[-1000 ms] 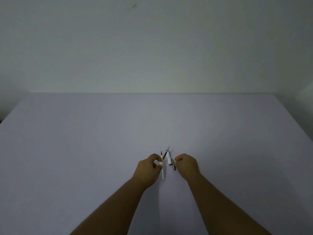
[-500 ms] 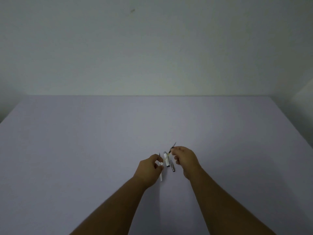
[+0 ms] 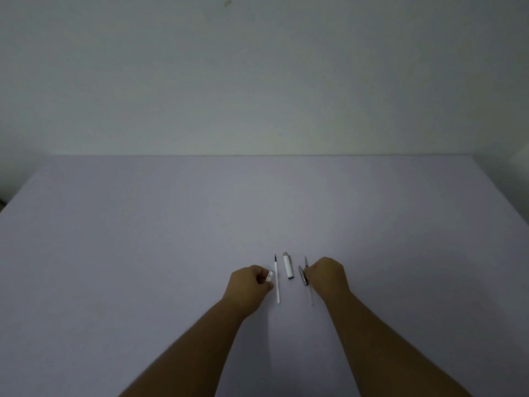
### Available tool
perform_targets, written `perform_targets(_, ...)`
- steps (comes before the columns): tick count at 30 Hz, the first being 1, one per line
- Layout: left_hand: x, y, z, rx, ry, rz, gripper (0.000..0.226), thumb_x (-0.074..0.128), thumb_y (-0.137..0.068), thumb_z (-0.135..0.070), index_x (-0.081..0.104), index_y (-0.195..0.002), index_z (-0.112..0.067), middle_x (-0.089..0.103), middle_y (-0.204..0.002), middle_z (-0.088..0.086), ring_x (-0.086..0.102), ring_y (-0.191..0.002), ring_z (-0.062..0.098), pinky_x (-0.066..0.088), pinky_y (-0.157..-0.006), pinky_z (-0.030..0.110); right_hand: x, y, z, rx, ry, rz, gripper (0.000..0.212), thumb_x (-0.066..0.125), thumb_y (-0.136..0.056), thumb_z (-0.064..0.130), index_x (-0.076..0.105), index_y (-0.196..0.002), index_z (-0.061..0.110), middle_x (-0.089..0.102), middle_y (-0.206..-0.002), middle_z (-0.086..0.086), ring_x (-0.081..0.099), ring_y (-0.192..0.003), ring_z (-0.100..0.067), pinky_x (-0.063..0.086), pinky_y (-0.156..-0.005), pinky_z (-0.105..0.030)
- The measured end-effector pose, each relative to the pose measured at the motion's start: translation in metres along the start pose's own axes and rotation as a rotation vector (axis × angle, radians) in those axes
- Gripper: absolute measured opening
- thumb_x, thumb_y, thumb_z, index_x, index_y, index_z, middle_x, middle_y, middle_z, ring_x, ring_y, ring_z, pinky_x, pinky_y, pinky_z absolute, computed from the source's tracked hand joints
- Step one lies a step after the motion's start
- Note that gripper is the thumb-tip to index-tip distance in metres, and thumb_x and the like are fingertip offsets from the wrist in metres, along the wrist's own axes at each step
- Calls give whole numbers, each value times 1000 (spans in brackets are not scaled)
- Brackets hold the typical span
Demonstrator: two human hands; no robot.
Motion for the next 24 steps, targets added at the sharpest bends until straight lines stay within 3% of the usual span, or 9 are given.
perform_targets(2, -1, 0, 1, -10, 4, -6, 14, 64, -84, -22, 67, -93, -11, 56, -75, -3, 52, -73, 13, 43, -69, 23, 1, 0, 0, -14, 3, -9, 37, 58, -88, 22, 49, -55, 8, 40, -51, 1, 42, -49, -12, 28, -41, -21)
perform_targets(5, -1, 0, 4, -27, 20, -8, 18, 64, -85, -23, 68, -99, -13, 59, -81, -4, 54, -76, 10, 40, -70, 20, 0, 2, 3, -35, 14, -12, 27, 54, -90, 21, 51, -67, 7, 38, -52, 1, 45, -56, -17, 30, -44, -22)
perform_targets(9, -3, -2, 4, -46, 40, -28, 19, 64, -85, -23, 70, -101, -13, 63, -83, -2, 56, -74, 10, 44, -69, 21, -2, 2, 0, -22, 0, -33, 41, 53, -90, 17, 41, -51, 11, 38, -51, 1, 40, -48, -12, 33, -47, -21)
perform_targets(13, -6, -3, 4, -49, 53, -51, 21, 64, -86, -24, 70, -102, -14, 71, -96, 2, 57, -74, 9, 43, -68, 19, -4, 2, 1, -40, -4, -45, 32, 52, -90, 18, 55, -62, 5, 55, -62, -9, 51, -61, -18, 39, -61, -23)
perform_targets(18, -10, -4, 6, -58, 84, -58, 23, 64, -86, -26, 70, -105, -15, 71, -98, 1, 57, -76, 8, 44, -67, 17, -8, 5, 7, -63, -40, -90, 34, 54, -89, 18, 53, -57, 7, 52, -57, -3, 50, -54, -17, 41, -52, -23)
perform_targets(21, -12, -4, 9, -71, 102, -65, 24, 64, -86, -26, 69, -107, -15, 71, -99, 1, 57, -69, 5, 40, -47, 5, -6, 14, 26, -150, -70, -88, 21, 55, -87, 26, 66, -82, 8, 69, -83, -9, 64, -79, -26, 50, -68, -30)
perform_targets(24, -15, -3, 14, -83, 115, -76, 25, 64, -86, -26, 69, -108, -15, 70, -96, 0, 54, -60, -1, 41, -36, 4, 10, 25, 54, -295, 112, -31, 26, 53, -87, 32, 67, -89, 10, 71, -93, -10, 66, -88, -28, 51, -73, -32)
Point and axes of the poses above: each hand's wrist, its own y-axis away from the middle knuckle, its own x-axis out of the palm, z = x × y, the point moved 8 cm from there along -y, towards the middle knuckle
